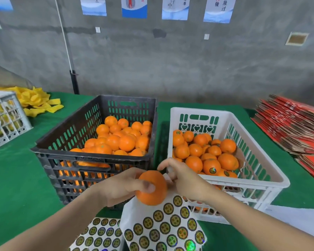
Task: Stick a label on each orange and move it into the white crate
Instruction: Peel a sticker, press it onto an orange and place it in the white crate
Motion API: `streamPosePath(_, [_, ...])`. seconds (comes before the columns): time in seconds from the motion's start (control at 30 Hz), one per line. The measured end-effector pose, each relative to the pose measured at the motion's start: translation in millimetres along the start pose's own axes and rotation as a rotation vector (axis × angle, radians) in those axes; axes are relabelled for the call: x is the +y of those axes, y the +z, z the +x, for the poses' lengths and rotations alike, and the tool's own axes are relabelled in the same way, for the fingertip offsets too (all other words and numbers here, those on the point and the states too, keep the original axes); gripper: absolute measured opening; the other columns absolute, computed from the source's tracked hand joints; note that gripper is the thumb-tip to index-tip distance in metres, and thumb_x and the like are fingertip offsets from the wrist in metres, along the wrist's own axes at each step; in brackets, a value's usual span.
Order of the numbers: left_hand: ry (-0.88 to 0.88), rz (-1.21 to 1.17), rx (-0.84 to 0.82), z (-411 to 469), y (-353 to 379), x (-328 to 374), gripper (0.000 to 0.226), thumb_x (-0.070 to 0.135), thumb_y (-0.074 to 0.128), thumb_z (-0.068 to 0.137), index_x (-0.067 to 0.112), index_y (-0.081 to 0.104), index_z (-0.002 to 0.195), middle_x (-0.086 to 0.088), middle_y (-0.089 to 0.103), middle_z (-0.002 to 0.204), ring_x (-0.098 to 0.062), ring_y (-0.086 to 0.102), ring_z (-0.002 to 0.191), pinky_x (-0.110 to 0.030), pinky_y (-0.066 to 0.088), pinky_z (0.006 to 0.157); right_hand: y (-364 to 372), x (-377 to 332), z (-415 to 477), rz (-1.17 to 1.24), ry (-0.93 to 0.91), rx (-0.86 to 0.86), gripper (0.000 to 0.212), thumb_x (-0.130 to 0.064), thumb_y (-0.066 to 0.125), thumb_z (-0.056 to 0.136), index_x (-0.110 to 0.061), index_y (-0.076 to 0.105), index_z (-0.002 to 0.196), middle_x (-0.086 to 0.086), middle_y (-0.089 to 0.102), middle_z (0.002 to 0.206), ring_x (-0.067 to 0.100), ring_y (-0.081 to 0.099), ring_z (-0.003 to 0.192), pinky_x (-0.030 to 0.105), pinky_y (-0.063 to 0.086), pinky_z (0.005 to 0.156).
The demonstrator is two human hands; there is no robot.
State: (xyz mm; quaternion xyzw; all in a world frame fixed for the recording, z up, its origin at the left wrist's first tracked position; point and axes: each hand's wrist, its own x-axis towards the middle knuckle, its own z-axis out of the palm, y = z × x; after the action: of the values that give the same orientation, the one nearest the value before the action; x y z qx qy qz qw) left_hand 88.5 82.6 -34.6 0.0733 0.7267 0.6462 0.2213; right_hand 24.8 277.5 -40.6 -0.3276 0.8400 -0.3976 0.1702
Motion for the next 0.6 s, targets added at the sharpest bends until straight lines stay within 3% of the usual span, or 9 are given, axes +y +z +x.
streamPosePath(0.1, [0.054, -0.054, 0.041, 0.8, -8.2, 11.2, 0.054, 0.037, 0.072, 0.057, 0.003, 0.069, 0.099, -0.006, 0.072, 0.096, -0.02, 0.067, 0.092, -0.025, 0.051, 0.08, -19.1, -0.6, -8.7, 0.29, 0.021, 0.005, 0.027, 0.005, 0.057, 0.088, -0.018, 0.052, 0.102, 0.008, 0.052, 0.06, 0.008, 0.046, 0.047, 0.019, 0.036, 0.048])
streamPosePath(0.17, [0.075, -0.085, 0.07, 0.6, -13.9, 18.0, 0.056, 0.039, 0.076, 0.055, 0.006, 0.07, 0.1, -0.007, 0.073, 0.101, -0.021, 0.067, 0.096, -0.024, 0.052, 0.079, -27.9, -0.3, -12.2, 0.365, -0.006, 0.002, 0.02, 0.004, 0.062, 0.086, -0.013, 0.061, 0.097, 0.007, 0.054, 0.062, 0.007, 0.054, 0.053, 0.02, 0.044, 0.056])
streamPosePath(0.3, [0.095, -0.051, 0.073, 2.5, -22.7, 31.4, 0.091, 0.063, 0.087, 0.039, 0.009, 0.067, 0.11, -0.007, 0.071, 0.114, -0.023, 0.066, 0.107, -0.028, 0.051, 0.087, -29.7, -7.7, -14.3, 0.355, -0.036, 0.091, 0.027, 0.01, 0.065, 0.081, -0.016, 0.071, 0.089, 0.019, 0.061, 0.076, 0.013, 0.061, 0.071, 0.018, 0.051, 0.069])
streamPosePath(0.37, [0.091, -0.024, 0.038, 4.0, -24.5, 38.9, 0.085, 0.067, 0.085, 0.038, 0.013, 0.071, 0.103, -0.004, 0.073, 0.109, -0.019, 0.068, 0.102, -0.024, 0.052, 0.083, -28.0, -11.8, -14.5, 0.361, -0.045, 0.138, 0.024, 0.007, 0.068, 0.079, -0.015, 0.073, 0.088, 0.008, 0.071, 0.075, 0.009, 0.063, 0.067, 0.016, 0.05, 0.064])
streamPosePath(0.47, [0.072, -0.014, 0.039, 8.9, -23.1, 45.3, 0.077, 0.067, 0.085, 0.037, 0.017, 0.075, 0.094, 0.001, 0.075, 0.102, -0.013, 0.069, 0.096, -0.021, 0.052, 0.08, -28.7, -13.9, -15.6, 0.384, -0.089, 0.188, 0.019, 0.005, 0.07, 0.079, -0.013, 0.074, 0.086, -0.005, 0.07, 0.066, -0.002, 0.058, 0.053, 0.009, 0.042, 0.052])
streamPosePath(0.6, [-0.008, -0.212, 0.155, 19.5, -19.5, 42.5, 0.081, 0.051, 0.077, 0.047, 0.016, 0.056, 0.117, -0.003, 0.074, 0.103, -0.018, 0.071, 0.096, -0.029, 0.054, 0.077, -25.8, -13.7, -18.9, 0.277, -0.173, 0.309, 0.018, 0.001, 0.074, 0.076, -0.016, 0.075, 0.081, 0.005, 0.065, 0.065, 0.008, 0.053, 0.057, 0.017, 0.043, 0.055])
